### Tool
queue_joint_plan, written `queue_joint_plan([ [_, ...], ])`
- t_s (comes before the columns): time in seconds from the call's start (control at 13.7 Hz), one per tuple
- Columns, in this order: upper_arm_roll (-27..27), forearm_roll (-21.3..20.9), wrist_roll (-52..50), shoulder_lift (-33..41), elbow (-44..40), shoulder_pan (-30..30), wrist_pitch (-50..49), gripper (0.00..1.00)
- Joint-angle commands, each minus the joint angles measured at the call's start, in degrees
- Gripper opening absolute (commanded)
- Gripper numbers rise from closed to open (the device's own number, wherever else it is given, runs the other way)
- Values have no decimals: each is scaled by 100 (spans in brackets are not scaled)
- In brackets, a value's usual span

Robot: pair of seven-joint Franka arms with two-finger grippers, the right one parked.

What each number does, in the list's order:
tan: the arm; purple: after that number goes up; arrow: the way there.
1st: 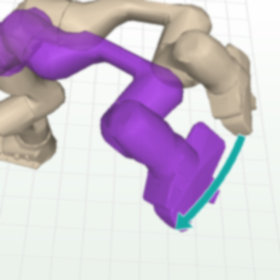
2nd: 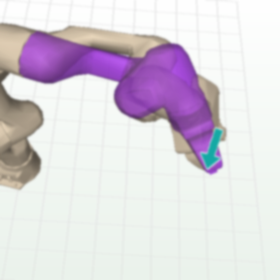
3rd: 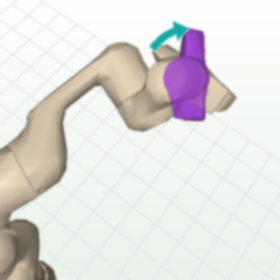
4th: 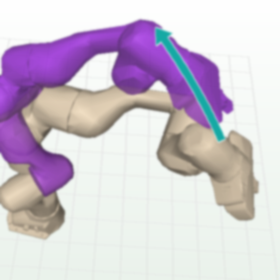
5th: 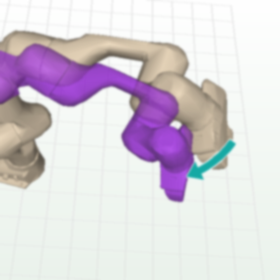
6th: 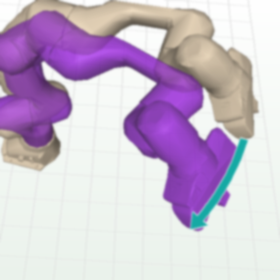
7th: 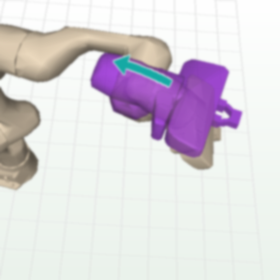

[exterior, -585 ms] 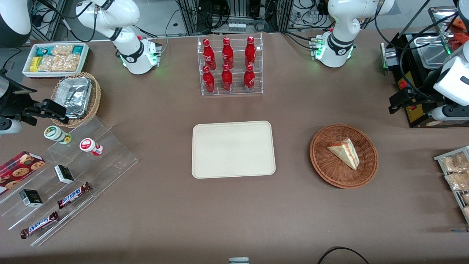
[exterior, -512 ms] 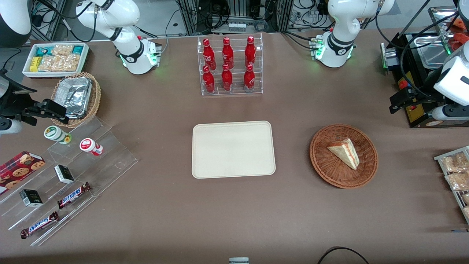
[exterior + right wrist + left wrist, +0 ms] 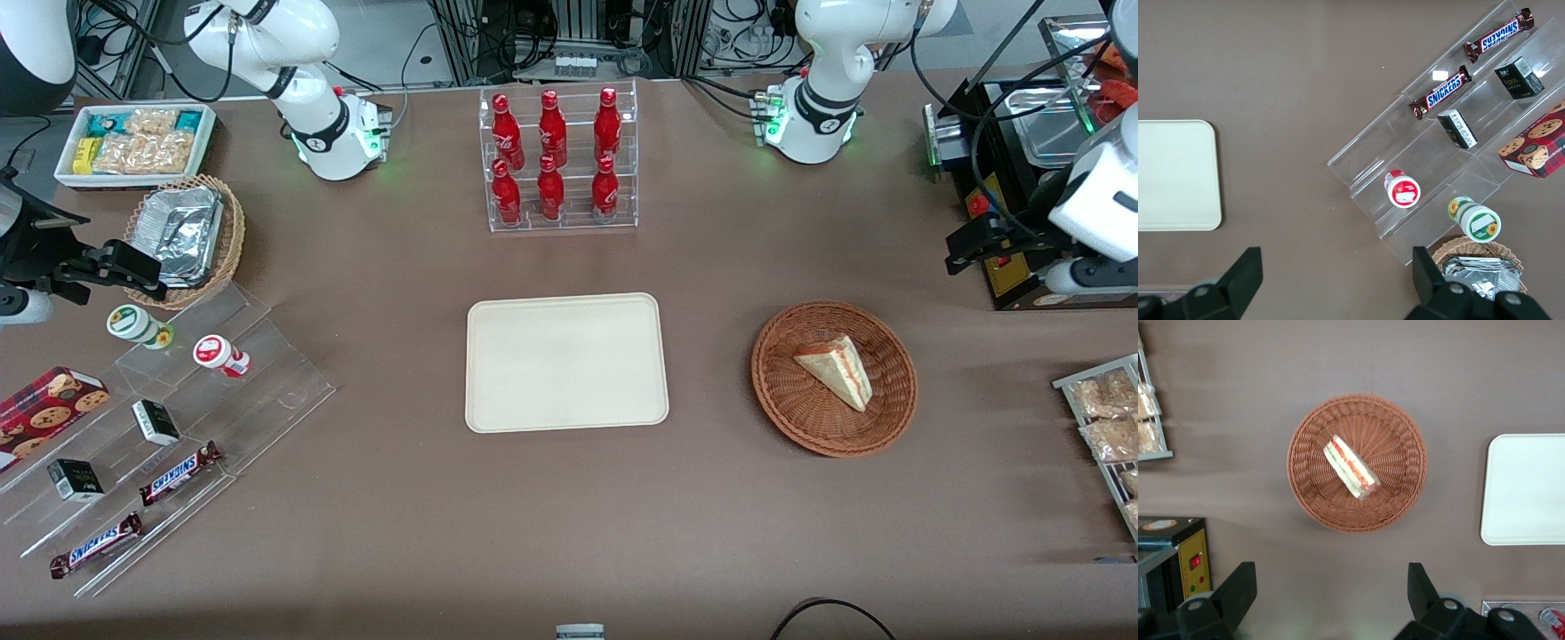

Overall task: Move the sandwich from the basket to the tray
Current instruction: 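Move the left gripper toward the wicker basket holding the sandwich, then lower the open left gripper over the wrapped sandwich in the basket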

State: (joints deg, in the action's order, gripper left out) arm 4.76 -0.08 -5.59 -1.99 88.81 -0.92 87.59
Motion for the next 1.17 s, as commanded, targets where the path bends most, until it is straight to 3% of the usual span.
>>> queue_joint_plan([
  [0.0,-46,-124,-178,23,520,74,336,100],
  [0.37,-10,-124,-1179,84,1900,214,1846,100],
  [0.73,16,-124,-2637,41,2912,285,3341,100],
  [1.1,-2,-45,-3385,-108,3766,267,4556,100],
])
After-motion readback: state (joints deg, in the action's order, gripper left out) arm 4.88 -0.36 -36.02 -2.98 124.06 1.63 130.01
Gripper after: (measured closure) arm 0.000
